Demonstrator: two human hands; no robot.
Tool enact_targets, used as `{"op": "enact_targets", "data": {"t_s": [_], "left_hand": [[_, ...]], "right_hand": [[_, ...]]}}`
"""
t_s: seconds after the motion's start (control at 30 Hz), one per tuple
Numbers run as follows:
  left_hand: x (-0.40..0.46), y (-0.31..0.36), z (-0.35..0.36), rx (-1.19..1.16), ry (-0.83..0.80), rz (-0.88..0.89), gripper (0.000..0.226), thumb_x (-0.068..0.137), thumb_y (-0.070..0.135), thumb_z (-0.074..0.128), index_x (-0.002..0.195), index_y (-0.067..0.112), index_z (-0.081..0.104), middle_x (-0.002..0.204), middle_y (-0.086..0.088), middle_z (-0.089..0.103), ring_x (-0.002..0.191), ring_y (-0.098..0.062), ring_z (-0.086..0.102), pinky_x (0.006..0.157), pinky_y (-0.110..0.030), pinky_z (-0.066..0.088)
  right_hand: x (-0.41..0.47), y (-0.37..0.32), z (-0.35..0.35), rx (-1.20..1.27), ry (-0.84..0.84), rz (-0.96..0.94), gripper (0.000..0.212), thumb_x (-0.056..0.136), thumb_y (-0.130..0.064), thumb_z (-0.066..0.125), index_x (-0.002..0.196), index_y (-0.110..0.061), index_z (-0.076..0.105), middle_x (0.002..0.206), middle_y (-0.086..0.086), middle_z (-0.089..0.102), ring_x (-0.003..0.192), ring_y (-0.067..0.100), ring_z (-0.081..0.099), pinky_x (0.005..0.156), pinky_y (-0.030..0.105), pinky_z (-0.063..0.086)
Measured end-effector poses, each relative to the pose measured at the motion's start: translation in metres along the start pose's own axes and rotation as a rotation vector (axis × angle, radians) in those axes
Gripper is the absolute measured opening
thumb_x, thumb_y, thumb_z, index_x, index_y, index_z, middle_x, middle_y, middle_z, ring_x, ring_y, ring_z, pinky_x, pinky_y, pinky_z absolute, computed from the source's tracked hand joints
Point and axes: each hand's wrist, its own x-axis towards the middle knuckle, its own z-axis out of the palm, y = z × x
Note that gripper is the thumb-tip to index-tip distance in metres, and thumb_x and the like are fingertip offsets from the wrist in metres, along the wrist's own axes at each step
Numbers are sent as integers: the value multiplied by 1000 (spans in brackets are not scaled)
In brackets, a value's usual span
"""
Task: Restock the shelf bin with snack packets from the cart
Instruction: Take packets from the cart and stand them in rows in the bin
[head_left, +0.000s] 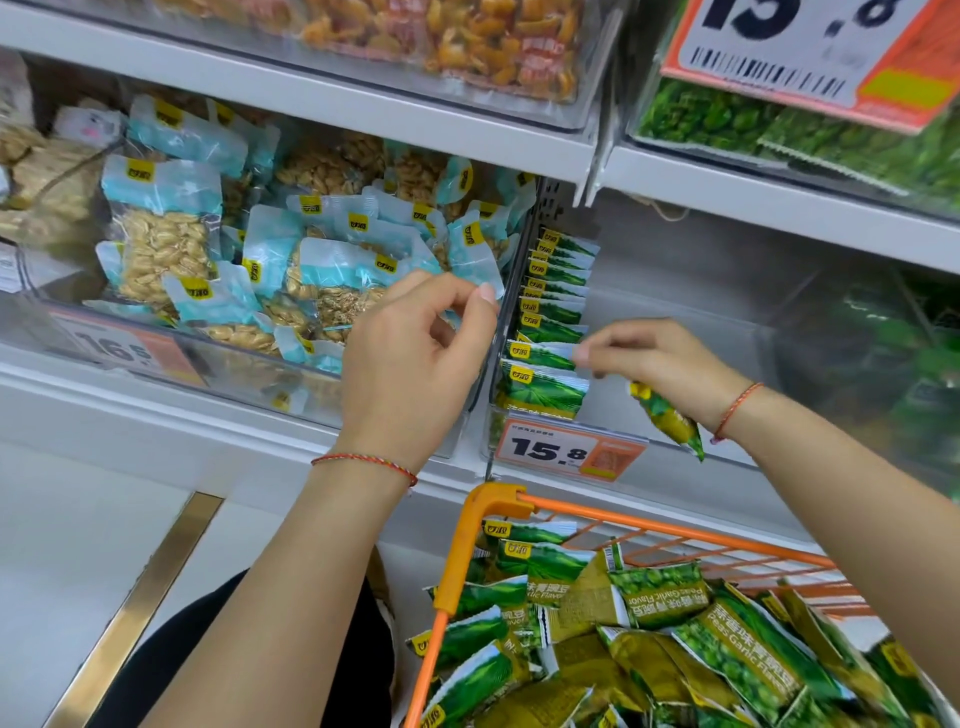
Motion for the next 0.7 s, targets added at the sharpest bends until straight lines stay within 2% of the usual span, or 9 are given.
{"op": "enact_targets", "data": {"t_s": [0.1, 0.2, 0.33, 0.4, 0.43, 0.5, 0.57, 0.63, 0.7], "left_hand": [[1, 0, 0, 0, 11, 4, 33, 89, 37, 50, 78, 14, 70, 72, 3, 56, 61, -11, 52, 58, -34, 45], [0, 0, 0, 9, 7, 12, 34, 89, 38, 49, 78, 14, 70, 72, 4, 55, 60, -12, 53, 58, -35, 46], [0, 0, 0, 20, 5, 18, 34, 89, 38, 49, 78, 15, 71, 71, 4, 56, 61, -13, 53, 60, -37, 47], [0, 0, 0, 22, 7, 17, 33, 90, 37, 49, 78, 15, 71, 71, 5, 55, 62, -13, 54, 60, -37, 47], [0, 0, 0, 23, 7, 16, 32, 90, 36, 50, 78, 15, 70, 71, 5, 55, 62, -13, 54, 60, -37, 47], [0, 1, 0, 15, 5, 10, 30, 90, 34, 51, 78, 15, 70, 72, 4, 56, 61, -13, 54, 60, -36, 46], [-1, 0, -2, 15, 5, 10, 29, 91, 34, 51, 77, 15, 70, 73, 3, 57, 61, -12, 54, 60, -36, 46], [0, 0, -2, 24, 3, 15, 30, 91, 34, 51, 77, 15, 70, 73, 3, 58, 61, -13, 54, 60, -36, 46], [0, 0, -2, 31, 4, 16, 30, 91, 35, 51, 77, 15, 70, 73, 2, 58, 62, -14, 55, 60, -37, 46]], "right_hand": [[5, -7, 5, -212, -166, -64, 4, 78, -23, 75, 76, -20, 74, 83, -3, 71, 80, 3, 63, 76, 7, 44], [9, -13, 8, -274, -307, -42, 7, 79, -17, 74, 73, -21, 73, 85, 0, 73, 74, 0, 63, 71, 5, 46], [12, -14, 17, -400, -383, -36, 9, 84, -11, 68, 85, -17, 75, 90, 3, 74, 69, -2, 61, 67, 5, 47], [9, -17, 15, -396, -388, -30, 9, 83, -23, 71, 84, -16, 76, 91, 2, 74, 74, 2, 63, 71, 9, 48], [7, -18, 12, -363, -352, -27, 20, 79, -34, 72, 81, -16, 77, 88, 0, 74, 78, 5, 64, 74, 14, 49], [7, -17, 0, -274, -169, -7, 35, 73, -50, 68, 78, -17, 76, 82, -3, 74, 81, 8, 64, 74, 19, 47], [9, -9, -9, -329, -38, 29, 26, 75, -46, 71, 79, -21, 75, 76, -9, 70, 80, 8, 61, 70, 18, 45], [9, -1, -6, -460, -112, 96, 21, 76, -40, 75, 84, -21, 75, 76, -13, 67, 79, 6, 60, 72, 20, 46], [10, 6, 3, -447, -194, 146, 22, 76, -33, 77, 87, -14, 74, 74, -11, 68, 72, 1, 61, 73, 18, 47]]}}
